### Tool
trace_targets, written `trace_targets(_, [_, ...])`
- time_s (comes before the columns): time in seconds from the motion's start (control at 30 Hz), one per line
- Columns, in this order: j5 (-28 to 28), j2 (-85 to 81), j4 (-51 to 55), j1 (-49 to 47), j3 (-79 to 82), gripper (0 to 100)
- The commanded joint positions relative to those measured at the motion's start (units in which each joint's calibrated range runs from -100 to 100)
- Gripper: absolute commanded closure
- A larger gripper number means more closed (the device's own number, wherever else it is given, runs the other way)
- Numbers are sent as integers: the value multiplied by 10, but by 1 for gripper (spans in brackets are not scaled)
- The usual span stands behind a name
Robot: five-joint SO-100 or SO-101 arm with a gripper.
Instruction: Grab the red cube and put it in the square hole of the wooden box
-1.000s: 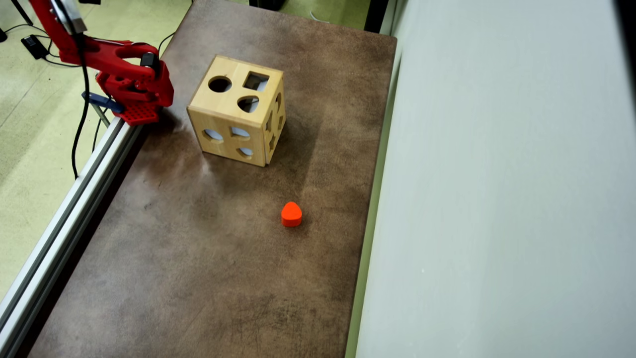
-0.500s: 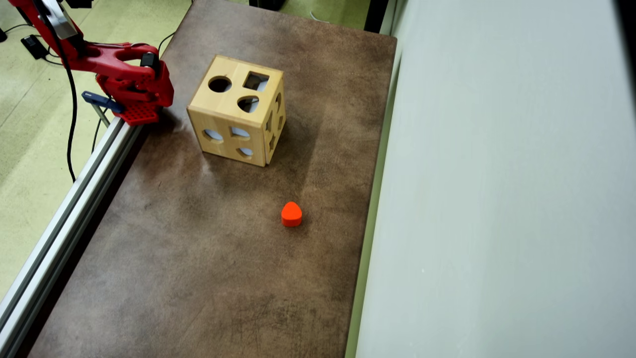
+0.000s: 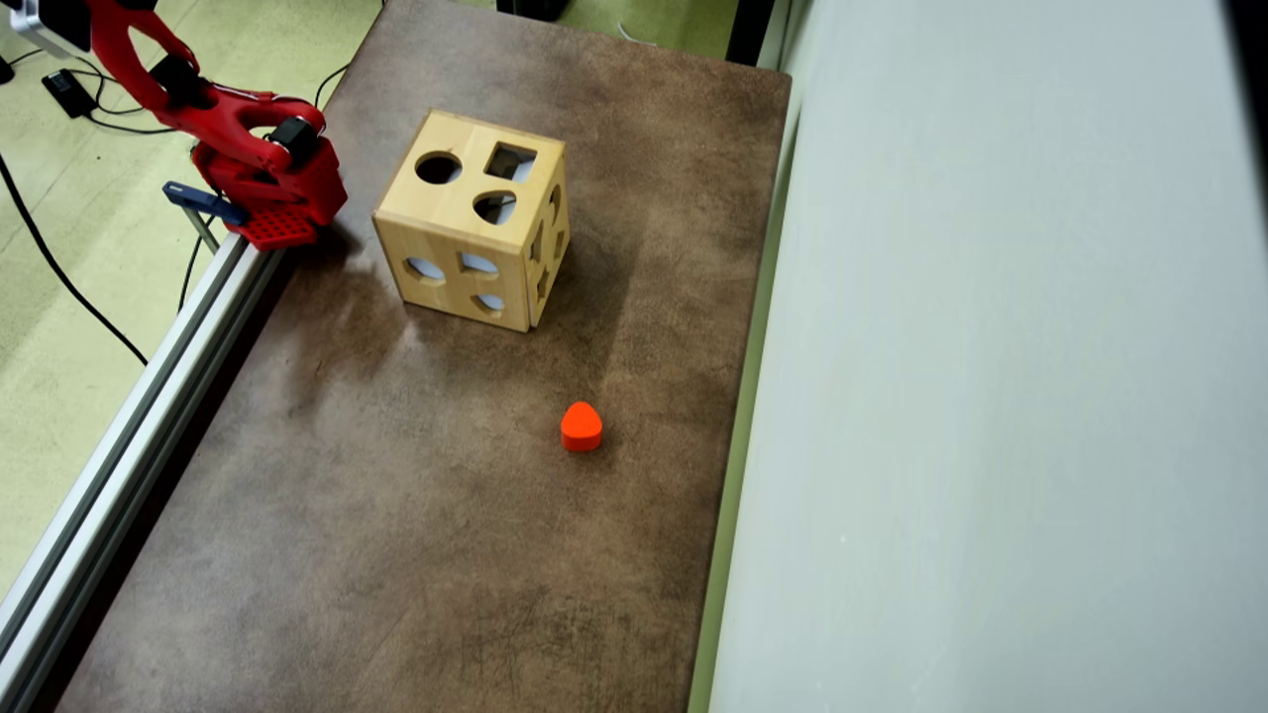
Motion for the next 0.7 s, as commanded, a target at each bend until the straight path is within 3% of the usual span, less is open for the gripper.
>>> trace_targets(0.0, [5, -22, -1, -3, 44, 70])
trace_targets(0.3, [57, -70, -1, -3, 120, 70])
trace_targets(0.67, [62, -69, -2, -34, 180, 70])
